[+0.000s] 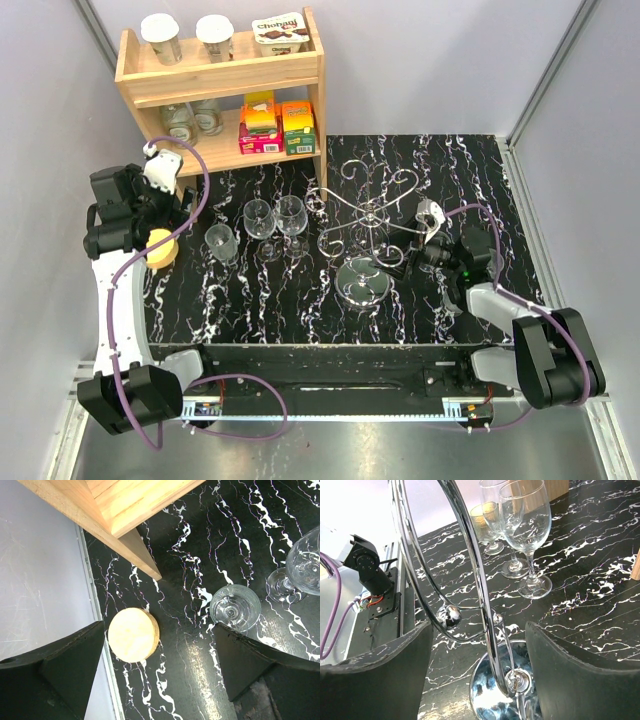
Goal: Place the wine glass upside down on the wine glass rack
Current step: Move the wine rack to the center of the board.
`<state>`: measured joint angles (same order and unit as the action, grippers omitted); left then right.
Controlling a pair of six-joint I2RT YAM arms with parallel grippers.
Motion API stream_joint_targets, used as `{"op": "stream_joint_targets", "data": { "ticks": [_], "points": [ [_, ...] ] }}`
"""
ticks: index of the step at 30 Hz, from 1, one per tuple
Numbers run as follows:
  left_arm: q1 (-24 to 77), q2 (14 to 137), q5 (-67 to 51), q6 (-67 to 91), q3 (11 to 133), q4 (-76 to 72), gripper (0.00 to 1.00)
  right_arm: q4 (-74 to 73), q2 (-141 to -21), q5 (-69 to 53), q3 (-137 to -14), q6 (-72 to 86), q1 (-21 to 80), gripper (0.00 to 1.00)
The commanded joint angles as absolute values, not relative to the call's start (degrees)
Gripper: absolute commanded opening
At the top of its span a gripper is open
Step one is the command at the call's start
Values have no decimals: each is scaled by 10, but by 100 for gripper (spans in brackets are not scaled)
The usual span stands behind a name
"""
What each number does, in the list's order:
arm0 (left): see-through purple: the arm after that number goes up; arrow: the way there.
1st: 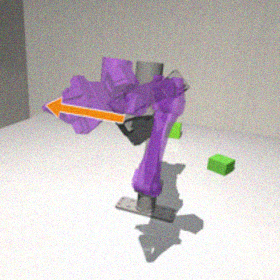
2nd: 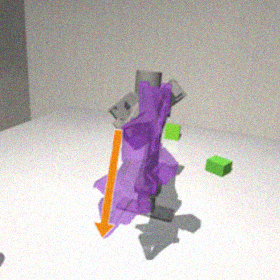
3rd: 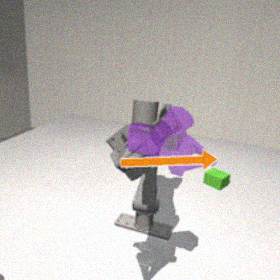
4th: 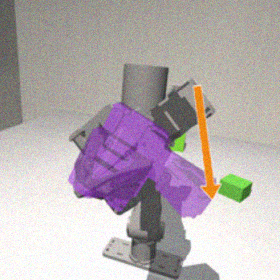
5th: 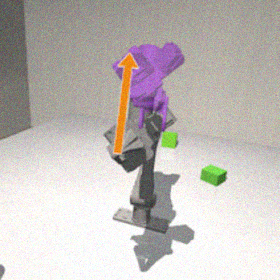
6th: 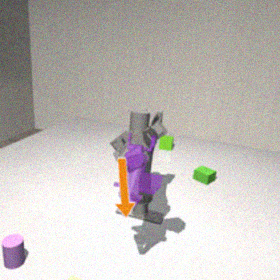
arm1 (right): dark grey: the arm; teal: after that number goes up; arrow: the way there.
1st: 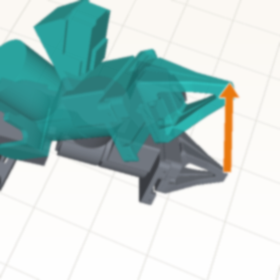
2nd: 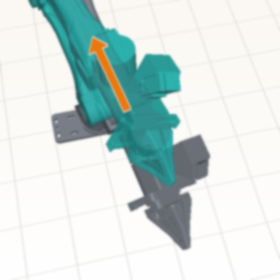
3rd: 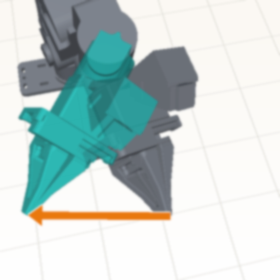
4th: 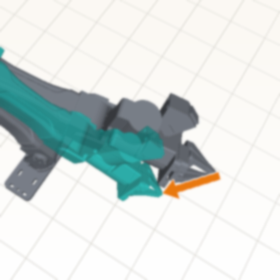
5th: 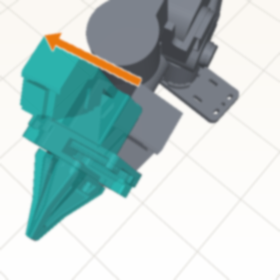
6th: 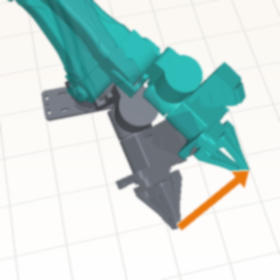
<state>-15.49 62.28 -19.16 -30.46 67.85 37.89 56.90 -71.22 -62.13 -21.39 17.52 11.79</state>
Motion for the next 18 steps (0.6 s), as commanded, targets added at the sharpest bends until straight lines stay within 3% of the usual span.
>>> {"op": "stream_joint_targets", "data": {
  "ticks": [1, 5, 18],
  "points": [
    [-153, 606, -185, -293, 700, 366, 95, 557, -686, -625, -227, 152, 110, 82],
    [-153, 602, -185, -280, 712, 366, 95, 511, -675, -634, -236, 139, 103, 92],
    [-153, 597, -204, -277, 715, 366, 95, 472, -657, -637, -227, 109, 72, 96]
  ]
}}
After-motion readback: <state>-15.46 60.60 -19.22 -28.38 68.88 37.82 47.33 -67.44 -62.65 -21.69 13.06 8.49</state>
